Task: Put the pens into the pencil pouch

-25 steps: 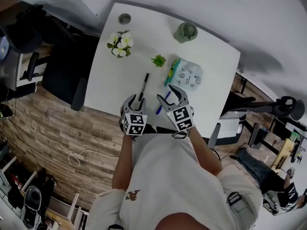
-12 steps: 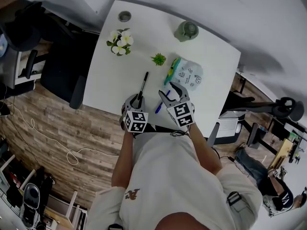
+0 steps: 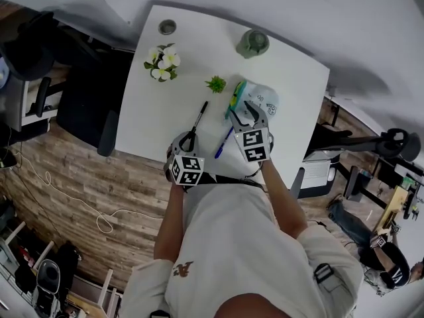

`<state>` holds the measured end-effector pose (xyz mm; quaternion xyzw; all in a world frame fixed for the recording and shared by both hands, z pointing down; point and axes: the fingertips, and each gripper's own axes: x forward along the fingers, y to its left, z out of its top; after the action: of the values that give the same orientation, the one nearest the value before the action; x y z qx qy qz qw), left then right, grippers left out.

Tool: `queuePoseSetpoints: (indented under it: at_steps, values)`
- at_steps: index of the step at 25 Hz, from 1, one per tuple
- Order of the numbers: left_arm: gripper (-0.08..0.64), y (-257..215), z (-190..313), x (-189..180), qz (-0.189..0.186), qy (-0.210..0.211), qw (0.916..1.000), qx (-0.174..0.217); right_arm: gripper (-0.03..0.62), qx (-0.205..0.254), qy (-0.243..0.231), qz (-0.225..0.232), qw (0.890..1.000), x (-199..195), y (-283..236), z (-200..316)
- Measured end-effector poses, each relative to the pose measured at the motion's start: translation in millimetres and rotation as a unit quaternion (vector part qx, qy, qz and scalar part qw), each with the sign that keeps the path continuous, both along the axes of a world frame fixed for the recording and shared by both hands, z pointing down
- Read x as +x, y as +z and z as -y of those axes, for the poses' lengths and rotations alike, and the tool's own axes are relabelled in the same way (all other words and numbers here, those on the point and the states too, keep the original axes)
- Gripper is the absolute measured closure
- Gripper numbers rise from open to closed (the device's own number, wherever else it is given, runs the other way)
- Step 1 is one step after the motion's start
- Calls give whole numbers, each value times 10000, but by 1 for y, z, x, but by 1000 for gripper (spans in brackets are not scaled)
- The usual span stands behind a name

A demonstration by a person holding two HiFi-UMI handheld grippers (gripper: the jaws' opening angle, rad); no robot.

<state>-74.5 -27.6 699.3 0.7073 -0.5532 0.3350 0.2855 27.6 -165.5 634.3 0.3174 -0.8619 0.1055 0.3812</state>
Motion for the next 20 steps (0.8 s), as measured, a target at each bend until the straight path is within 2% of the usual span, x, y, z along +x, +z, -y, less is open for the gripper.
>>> queuePoseSetpoints:
  at_steps: [7,8,10,12,15,20]
  values:
    - [508,-17,11,-4,136,331,9992,170,398,-231,217,-834,9960,-1,25,19]
    - [508,-19,12,-3,146,390,9989,192,416,-258,250,-974,9946,0,30,20]
    - [508,-22,15,-1,147,508,9983,233,494,-309,352,-1182,9919,5,37,22]
    - [508,-26,17,1,146,660,9973,275,570,-343,460,-1182,9913,10,35,22]
    - [508,-34,22,7,143,1004,9943,344,577,-294,491,-1038,9930,14,23,17]
    - [509,-44,29,23,47,1715,9843,425,578,-203,509,-788,9954,24,4,0]
